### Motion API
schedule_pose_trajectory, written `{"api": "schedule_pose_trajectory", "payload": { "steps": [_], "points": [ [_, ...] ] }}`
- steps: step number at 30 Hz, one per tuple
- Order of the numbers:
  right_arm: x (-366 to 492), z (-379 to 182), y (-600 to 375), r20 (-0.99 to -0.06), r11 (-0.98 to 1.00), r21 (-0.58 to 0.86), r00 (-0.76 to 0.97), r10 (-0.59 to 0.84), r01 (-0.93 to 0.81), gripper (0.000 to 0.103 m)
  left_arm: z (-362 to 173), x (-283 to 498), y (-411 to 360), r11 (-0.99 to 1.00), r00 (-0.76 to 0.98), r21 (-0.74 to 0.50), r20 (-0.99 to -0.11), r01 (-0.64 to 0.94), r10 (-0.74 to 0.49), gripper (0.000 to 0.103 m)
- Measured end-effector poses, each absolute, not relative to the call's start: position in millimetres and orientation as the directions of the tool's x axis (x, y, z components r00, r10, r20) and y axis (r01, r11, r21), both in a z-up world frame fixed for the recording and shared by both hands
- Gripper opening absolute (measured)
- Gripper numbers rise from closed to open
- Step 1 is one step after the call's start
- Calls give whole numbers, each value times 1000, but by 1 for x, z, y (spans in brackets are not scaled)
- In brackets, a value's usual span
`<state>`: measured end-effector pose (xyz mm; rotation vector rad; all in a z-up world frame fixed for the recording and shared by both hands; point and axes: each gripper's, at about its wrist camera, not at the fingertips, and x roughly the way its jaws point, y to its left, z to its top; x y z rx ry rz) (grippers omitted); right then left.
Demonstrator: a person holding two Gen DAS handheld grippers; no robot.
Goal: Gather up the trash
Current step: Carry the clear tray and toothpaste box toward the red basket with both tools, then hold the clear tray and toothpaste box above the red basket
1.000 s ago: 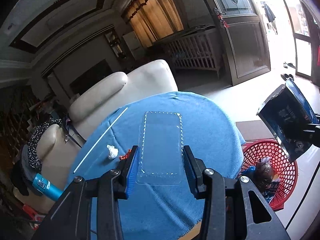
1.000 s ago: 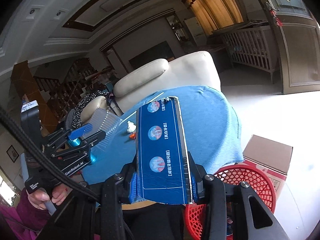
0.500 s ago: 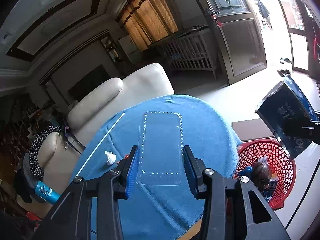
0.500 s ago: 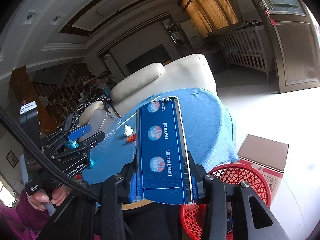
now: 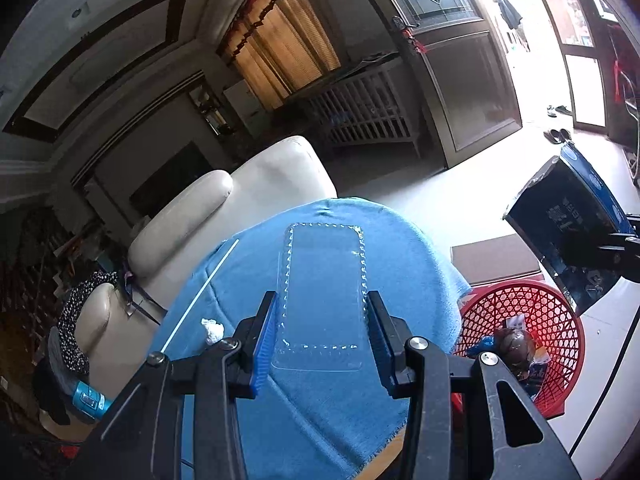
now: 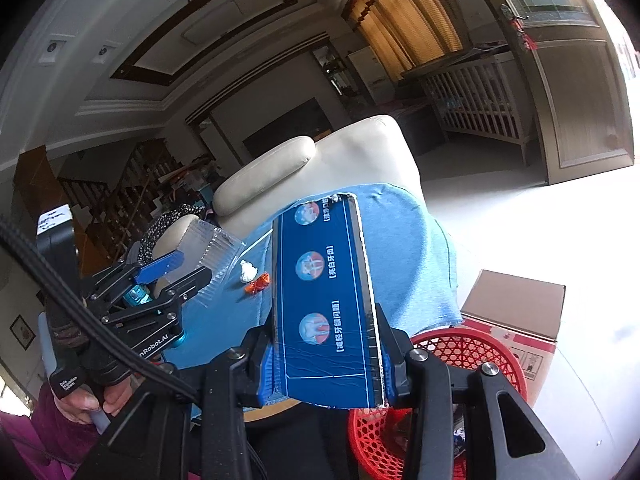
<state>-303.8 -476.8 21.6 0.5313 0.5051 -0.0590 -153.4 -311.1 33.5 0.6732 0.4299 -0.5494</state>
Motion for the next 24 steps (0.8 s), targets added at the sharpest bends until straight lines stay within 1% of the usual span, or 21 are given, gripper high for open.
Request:
{"api": "schedule_pose_trajectory", "payload": {
  "steps": [24],
  "points": [
    [-313,18,-489,-473,841,499,879,61,209,42,24,-163,-330,619,751,464,-561,634,-349,45]
  ]
}}
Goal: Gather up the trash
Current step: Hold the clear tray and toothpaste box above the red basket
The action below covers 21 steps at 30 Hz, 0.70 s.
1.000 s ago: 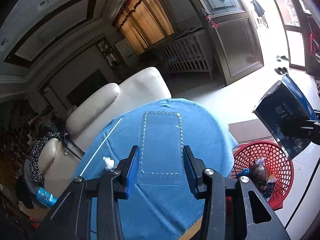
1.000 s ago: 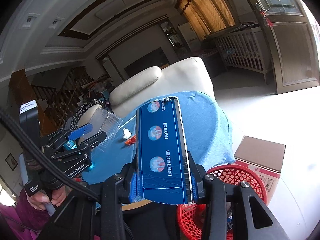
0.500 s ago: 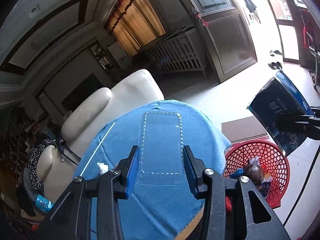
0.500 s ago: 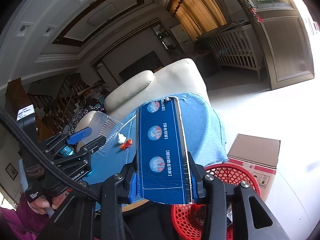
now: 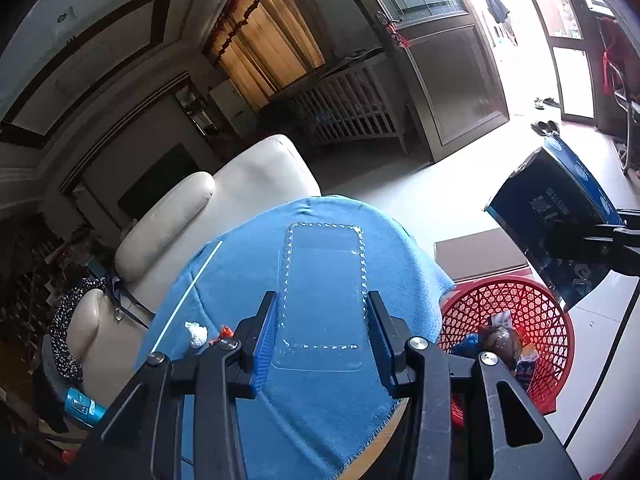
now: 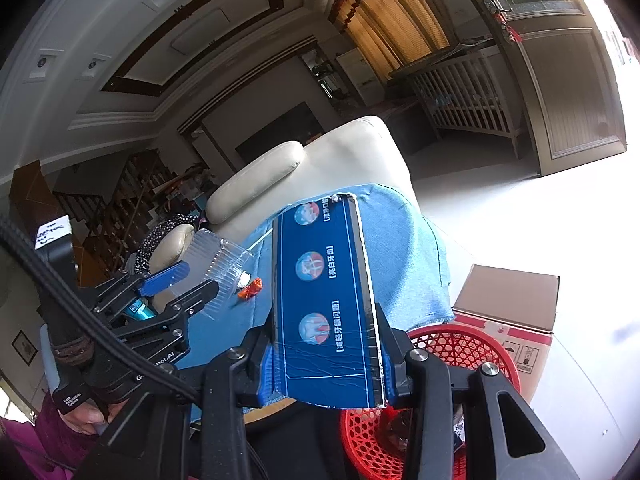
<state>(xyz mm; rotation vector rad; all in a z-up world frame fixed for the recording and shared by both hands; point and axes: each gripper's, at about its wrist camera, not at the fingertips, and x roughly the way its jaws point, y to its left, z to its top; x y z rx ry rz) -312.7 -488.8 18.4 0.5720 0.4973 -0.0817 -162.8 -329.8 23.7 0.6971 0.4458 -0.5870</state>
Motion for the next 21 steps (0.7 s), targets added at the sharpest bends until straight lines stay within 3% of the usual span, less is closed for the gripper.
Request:
{"api": "schedule_pose_trajectory", "payload": {
  "steps": [21],
  "points": [
    [-309,14,-490,-488,839,494,871,51,228,42,18,-159,-330,611,736,456,-581,647,-347,45]
  ]
}}
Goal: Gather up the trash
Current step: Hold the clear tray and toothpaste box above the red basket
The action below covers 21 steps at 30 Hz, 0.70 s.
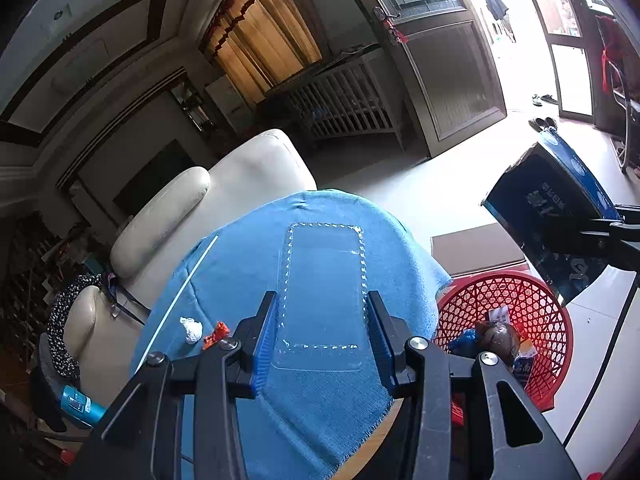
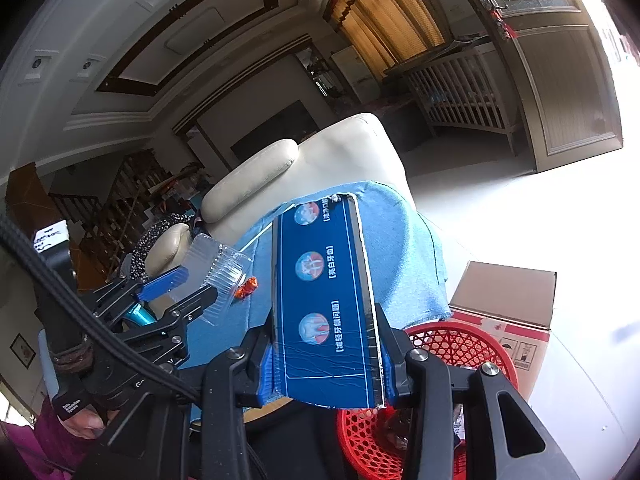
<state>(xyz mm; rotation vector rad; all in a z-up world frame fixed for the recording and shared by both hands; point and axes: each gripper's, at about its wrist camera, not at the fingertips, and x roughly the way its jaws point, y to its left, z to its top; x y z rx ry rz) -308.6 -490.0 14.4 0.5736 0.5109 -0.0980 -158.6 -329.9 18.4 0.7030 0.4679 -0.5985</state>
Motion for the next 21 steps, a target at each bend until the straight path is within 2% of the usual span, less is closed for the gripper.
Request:
{"api": "schedule_pose_trajectory", "payload": {
  "steps": [21],
  "points": [
    [-319,16,-492,-487,843,469,874,0,261,43,16,-162,-336,594,725,458,-593,661,-350,45]
  ]
}}
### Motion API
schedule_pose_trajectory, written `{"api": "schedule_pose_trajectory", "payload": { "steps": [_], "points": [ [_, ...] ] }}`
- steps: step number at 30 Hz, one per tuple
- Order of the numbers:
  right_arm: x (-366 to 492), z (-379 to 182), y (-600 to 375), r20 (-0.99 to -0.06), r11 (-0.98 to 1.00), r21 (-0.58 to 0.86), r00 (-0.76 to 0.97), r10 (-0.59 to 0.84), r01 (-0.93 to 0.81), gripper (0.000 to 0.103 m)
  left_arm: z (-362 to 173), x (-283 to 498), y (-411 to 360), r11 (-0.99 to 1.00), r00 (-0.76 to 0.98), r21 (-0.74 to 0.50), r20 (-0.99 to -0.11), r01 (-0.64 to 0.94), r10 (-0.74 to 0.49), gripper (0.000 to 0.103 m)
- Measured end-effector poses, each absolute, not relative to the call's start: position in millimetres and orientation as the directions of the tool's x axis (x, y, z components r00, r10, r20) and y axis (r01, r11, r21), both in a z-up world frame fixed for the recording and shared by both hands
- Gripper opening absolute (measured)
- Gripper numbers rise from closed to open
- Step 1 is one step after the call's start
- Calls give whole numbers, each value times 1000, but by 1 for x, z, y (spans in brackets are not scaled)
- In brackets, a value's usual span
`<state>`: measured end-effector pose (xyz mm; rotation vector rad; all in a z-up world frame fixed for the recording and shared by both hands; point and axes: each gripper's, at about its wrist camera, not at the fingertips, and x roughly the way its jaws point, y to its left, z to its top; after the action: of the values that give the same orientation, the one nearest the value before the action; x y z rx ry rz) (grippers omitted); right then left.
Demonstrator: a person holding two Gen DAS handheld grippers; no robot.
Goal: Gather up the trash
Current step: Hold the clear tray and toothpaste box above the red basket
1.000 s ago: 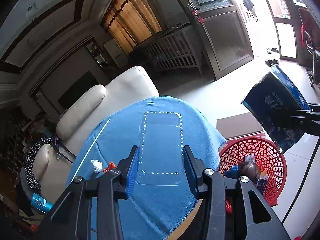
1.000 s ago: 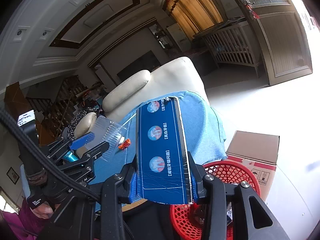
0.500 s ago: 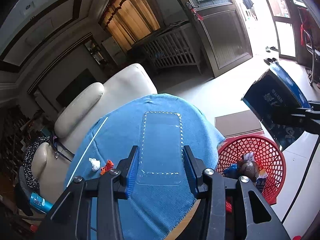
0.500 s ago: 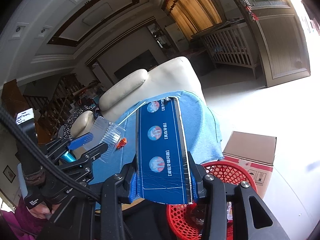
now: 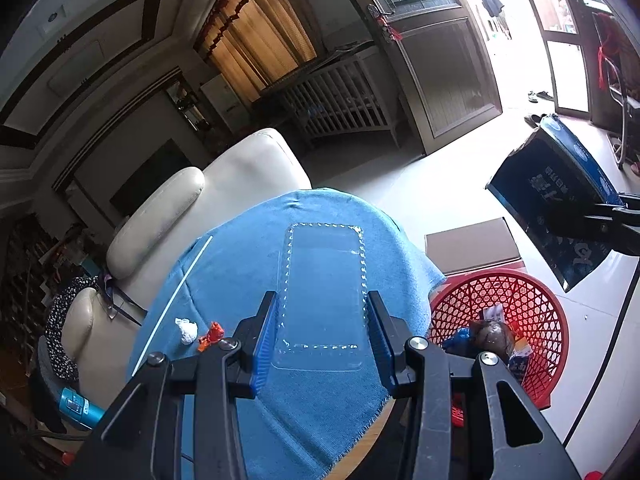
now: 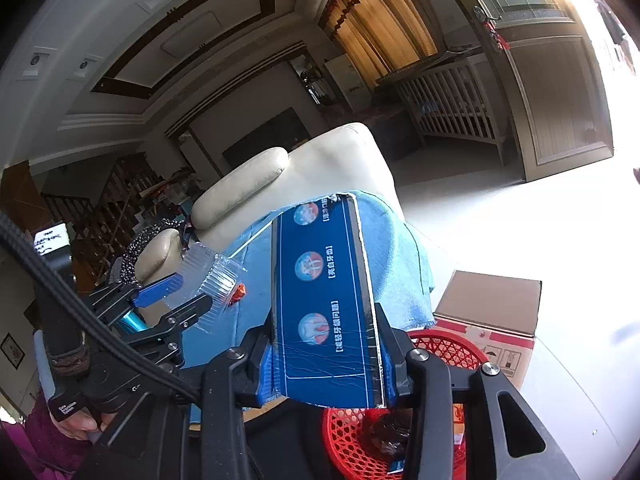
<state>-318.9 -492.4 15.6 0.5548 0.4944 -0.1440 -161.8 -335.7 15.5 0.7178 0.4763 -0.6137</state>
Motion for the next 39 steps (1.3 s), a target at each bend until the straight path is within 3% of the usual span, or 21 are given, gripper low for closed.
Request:
{"api": "schedule_pose_trajectory", "payload": {
  "steps": [39],
  "points": [
    [-317,2,-509,-529,824,475,848,-13,309,45,0,-163,-352,570,693,450,-641,687,-330,45]
  ]
}}
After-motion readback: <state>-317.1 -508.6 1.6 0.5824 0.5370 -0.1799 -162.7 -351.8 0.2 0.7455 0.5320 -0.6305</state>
